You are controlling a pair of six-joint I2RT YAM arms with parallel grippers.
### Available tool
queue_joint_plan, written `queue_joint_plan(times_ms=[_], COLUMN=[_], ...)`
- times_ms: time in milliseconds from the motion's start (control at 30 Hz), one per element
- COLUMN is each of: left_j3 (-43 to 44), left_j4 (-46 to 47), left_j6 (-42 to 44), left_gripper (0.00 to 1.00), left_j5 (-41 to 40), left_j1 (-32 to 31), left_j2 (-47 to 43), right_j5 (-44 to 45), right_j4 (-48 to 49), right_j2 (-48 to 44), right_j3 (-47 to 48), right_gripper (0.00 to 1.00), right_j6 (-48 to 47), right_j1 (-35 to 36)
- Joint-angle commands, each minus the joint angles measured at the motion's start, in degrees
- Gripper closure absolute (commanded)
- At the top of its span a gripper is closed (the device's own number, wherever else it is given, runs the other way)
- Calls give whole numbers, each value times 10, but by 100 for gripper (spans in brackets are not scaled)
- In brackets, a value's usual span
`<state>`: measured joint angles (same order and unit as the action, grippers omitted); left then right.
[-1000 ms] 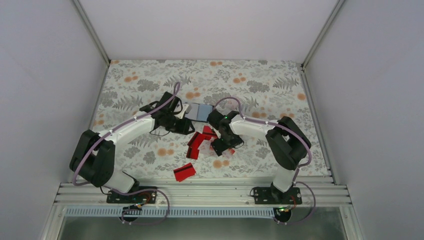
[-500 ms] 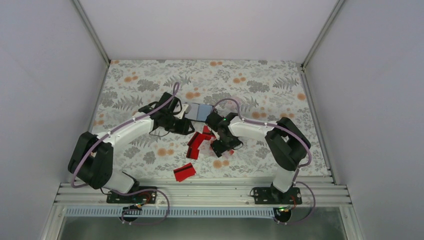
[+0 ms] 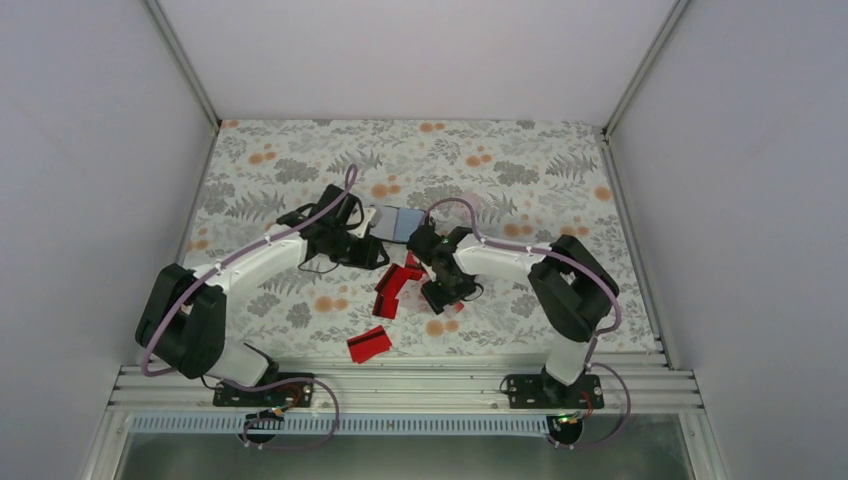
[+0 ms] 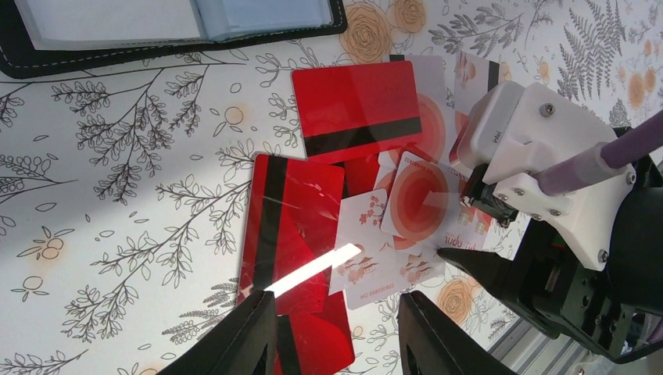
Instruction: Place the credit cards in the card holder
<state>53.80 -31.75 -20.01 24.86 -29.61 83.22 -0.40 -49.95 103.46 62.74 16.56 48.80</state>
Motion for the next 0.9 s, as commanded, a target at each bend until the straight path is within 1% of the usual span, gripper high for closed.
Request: queue_joint_plan(times_ms=[0,167,400,733,767,800,867], left_j3=[17,32,62,68,65,62,57], left_j4=[11,3,1,-2,-2,-2,-1], left_j6=[-3,-6,-31,-47,-47,-47,-46], left_gripper=[59,59,59,59,59,59,59], left_j5=[8,18,75,89,88,86,84], left_j1=[3,3,3,3,3,4,3], left_j2=[9,10,11,1,-1,-3,-5], right_j5=[36,29,13,3,2,-1,1], right_j4=[17,25,36,55,55,54,49], right_j2=[49,18,-26,-77,-77,-77,-76], right_j3=[-29,-23,-14,-27,-27,-26,-25], right_gripper=[48,49,49,49,47,40,24], right_j6=[16,12,20,34,32,27,23], right_j1=[20,21,21,14,14,14,14])
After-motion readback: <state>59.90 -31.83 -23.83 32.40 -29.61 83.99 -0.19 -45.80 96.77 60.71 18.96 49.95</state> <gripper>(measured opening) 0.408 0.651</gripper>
